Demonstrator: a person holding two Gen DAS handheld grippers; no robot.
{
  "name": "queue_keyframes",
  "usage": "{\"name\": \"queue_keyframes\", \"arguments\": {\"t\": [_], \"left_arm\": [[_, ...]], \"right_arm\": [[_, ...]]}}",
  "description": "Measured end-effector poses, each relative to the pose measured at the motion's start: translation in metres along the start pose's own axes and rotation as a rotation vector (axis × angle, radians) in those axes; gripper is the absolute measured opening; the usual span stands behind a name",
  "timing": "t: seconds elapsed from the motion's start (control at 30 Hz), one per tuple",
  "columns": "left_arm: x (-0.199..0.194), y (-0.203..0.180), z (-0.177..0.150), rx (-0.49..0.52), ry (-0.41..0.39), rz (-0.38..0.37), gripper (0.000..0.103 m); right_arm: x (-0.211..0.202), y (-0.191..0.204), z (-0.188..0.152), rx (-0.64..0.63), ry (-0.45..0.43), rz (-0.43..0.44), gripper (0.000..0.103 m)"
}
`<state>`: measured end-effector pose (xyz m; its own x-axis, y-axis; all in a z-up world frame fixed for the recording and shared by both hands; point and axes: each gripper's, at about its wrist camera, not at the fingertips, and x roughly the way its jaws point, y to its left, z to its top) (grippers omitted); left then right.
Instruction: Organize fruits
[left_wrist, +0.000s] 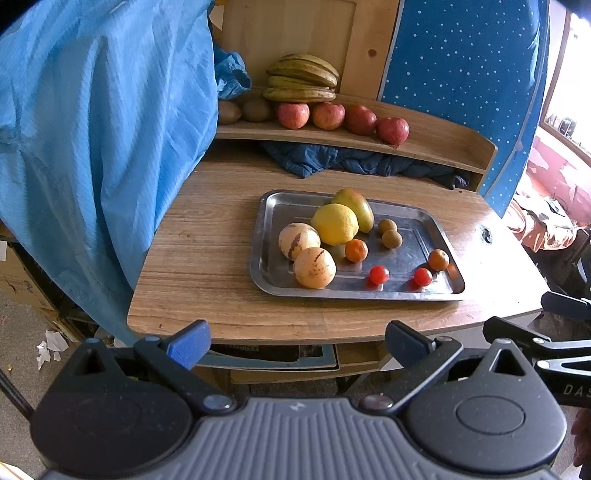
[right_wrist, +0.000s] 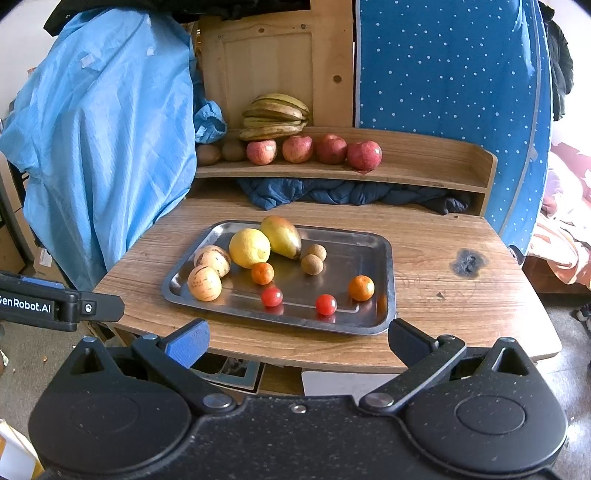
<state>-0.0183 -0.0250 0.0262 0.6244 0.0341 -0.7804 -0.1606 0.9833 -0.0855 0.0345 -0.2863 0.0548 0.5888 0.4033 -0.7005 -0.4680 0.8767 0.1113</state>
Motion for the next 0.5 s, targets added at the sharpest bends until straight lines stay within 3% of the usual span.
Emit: {"name": "queue_keyframes", "arguments": {"t": [0.5], "left_arm": [[0.0034, -0.0010, 0.0051, -0.013, -0.008, -0.011, 0.102]], "right_arm": [[0.0044, -0.0046, 0.0007, 0.005, 0.007, 0.008, 0.102]]}}
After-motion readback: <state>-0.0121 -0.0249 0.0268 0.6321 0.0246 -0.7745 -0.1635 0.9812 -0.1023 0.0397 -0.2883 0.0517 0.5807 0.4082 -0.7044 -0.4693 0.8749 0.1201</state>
